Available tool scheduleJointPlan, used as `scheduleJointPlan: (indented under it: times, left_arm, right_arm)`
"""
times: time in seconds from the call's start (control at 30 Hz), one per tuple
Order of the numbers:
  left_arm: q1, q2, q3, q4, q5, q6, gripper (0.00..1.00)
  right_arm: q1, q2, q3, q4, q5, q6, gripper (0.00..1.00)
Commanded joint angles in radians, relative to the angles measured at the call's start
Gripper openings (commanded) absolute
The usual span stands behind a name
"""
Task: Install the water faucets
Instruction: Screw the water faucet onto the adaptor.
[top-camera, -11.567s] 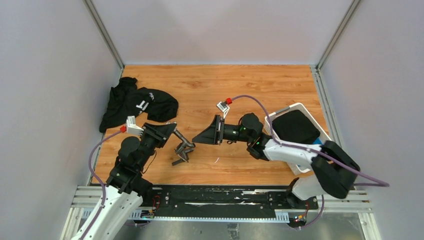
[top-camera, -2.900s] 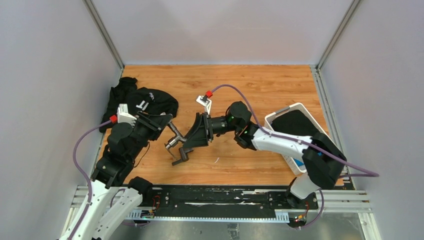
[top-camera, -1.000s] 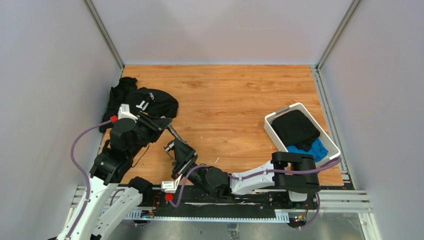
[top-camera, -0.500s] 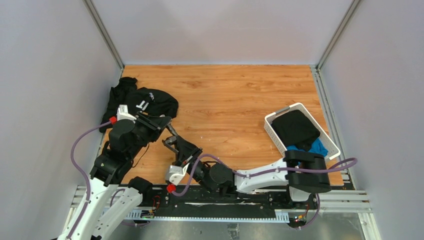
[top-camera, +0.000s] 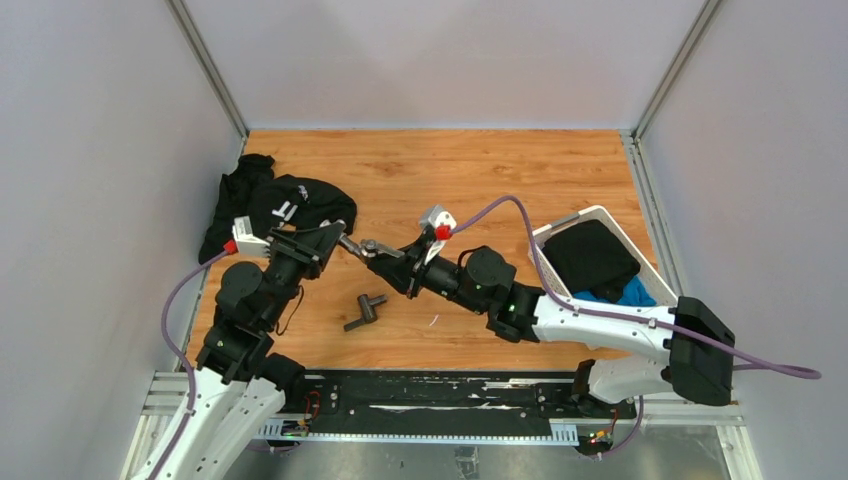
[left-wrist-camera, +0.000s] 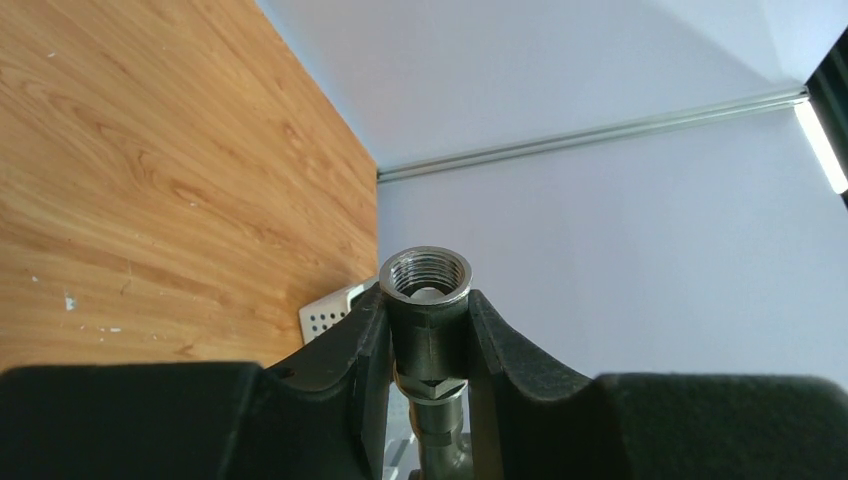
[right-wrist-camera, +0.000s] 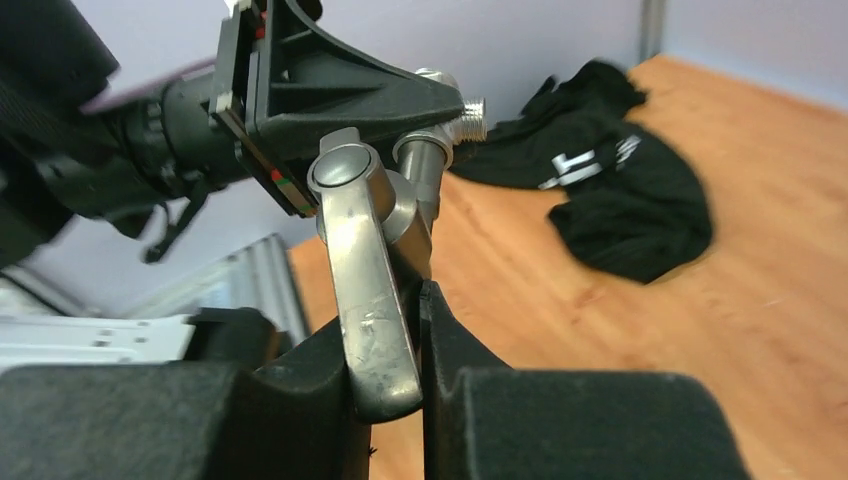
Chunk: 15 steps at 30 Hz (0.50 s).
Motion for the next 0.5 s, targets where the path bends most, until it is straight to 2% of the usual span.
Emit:
scheduleJointPlan:
  times: [0.0,0.13,0.2,0.3,0.37,0.4,0.47]
  left_arm:
    - [-0.004,-0.064,-0.069,0.112,0.011,0.036,0.00]
    - [-0.004,-0.085,-0.077,0.134,0.000,0.037,0.00]
    - [-0.004,-0.087,-0.072,0.140,0.003,0.047,0.00]
    - [-0.004,-0.103,-0.084,0.187,-0.011,0.080,0.00]
    - [-0.004,-0.127,-0.115,0.238,-0.033,0.090,0.00]
    - [-0.004,-0.139,-0.127,0.247,-0.048,0.088,0.00]
    - [-0.004,-0.155,-0.137,0.227,-0.081,0.077,0.00]
  right_arm:
    - [-0.115,-0.042,0.020,-0.019,-0.111,0.457,0.00]
    - [-0.134,-0.034,0.027,-0.051,-0.134,0.464,0.00]
    - [-0.159,-0.025,0.027,-0.064,-0.166,0.518,0.00]
    - [-0.221,0.008,0.036,-0.083,-0.293,0.670,0.00]
    - [-0.268,0.039,0.016,-0.060,-0.388,0.832,0.00]
    - [-0.280,0.056,-0.009,0.015,-0.433,0.924,0.03]
    - [-0.289,0.084,-0.057,0.167,-0.492,0.992,0.23]
